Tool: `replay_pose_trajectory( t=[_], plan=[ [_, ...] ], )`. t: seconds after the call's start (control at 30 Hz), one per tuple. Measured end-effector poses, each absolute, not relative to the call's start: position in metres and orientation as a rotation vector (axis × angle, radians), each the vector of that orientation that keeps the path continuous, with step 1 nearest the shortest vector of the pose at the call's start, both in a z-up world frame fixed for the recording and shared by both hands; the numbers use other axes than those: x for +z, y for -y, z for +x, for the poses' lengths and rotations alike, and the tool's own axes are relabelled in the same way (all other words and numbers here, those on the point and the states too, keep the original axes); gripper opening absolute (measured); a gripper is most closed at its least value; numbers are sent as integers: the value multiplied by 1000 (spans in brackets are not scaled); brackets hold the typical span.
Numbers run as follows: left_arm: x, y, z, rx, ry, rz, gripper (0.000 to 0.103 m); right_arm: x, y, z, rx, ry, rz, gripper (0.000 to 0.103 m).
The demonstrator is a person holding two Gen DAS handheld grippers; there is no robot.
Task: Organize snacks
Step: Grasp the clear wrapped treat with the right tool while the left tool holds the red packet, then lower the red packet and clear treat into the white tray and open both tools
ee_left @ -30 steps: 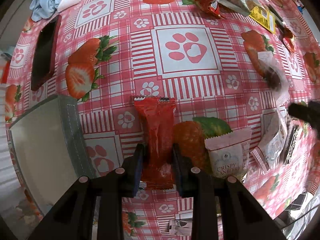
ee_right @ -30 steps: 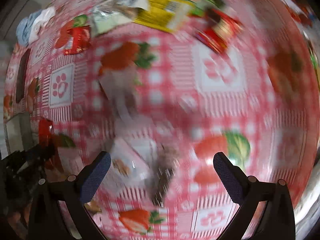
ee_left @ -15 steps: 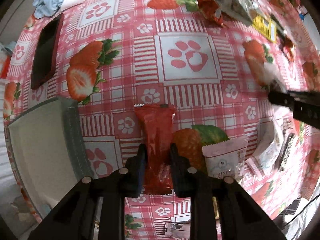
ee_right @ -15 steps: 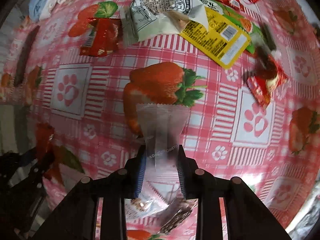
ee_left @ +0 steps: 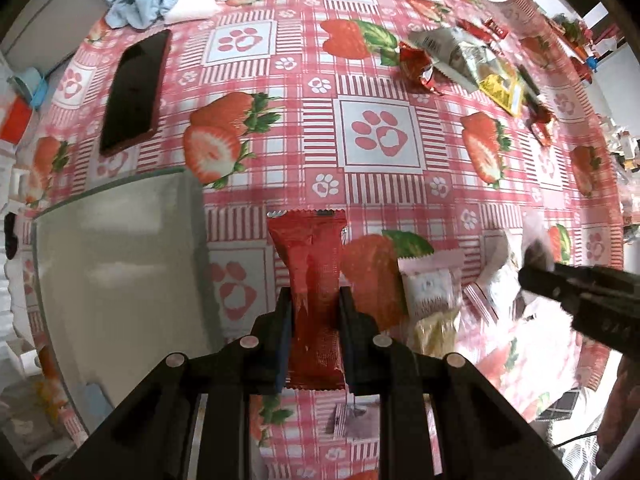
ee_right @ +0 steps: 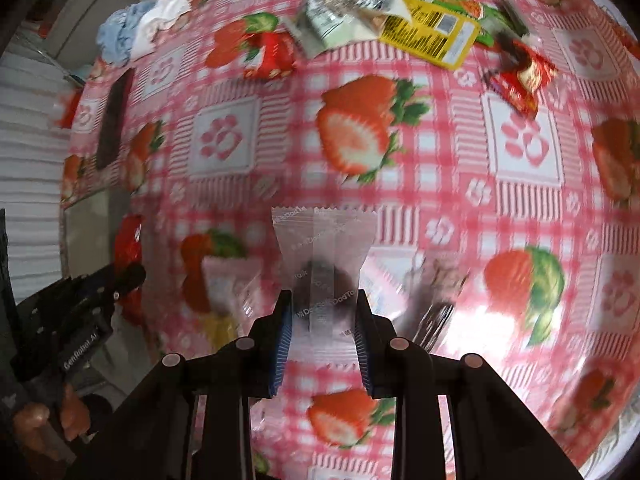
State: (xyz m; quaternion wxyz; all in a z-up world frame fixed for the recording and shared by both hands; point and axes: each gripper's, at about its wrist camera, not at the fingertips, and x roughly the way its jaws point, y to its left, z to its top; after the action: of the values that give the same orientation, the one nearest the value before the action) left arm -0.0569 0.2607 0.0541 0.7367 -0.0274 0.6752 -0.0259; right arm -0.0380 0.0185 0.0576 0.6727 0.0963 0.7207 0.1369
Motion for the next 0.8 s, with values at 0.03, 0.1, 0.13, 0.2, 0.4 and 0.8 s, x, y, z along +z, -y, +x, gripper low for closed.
replay_pose_trajectory(
  t=[0.03, 0.1, 0.13, 0.2, 0.4, 0.8],
  plan=[
    [58, -262, -60, -57, -1479, -63, 23, 60, -19, -44, 312, -1625, 221, 30],
    [65, -269, -69, -56, -1469, -71, 23, 56, -35, -43, 315, -1629, 221, 30],
    [68, -273, -71, -54, -1466, -72, 23, 57, -38, -46, 317, -1630, 221, 30],
    [74, -280, -80, -39, -1456, -70, 23, 49, -63, -48, 324, -1632, 217, 30],
    [76, -305, -100, 39, -1452, -95, 23, 53, -103, -56, 376, -1631, 174, 30],
    [66, -373, -137, 155, -1461, -154, 23, 69, -212, -61, 547, -1618, 25, 30]
  ],
)
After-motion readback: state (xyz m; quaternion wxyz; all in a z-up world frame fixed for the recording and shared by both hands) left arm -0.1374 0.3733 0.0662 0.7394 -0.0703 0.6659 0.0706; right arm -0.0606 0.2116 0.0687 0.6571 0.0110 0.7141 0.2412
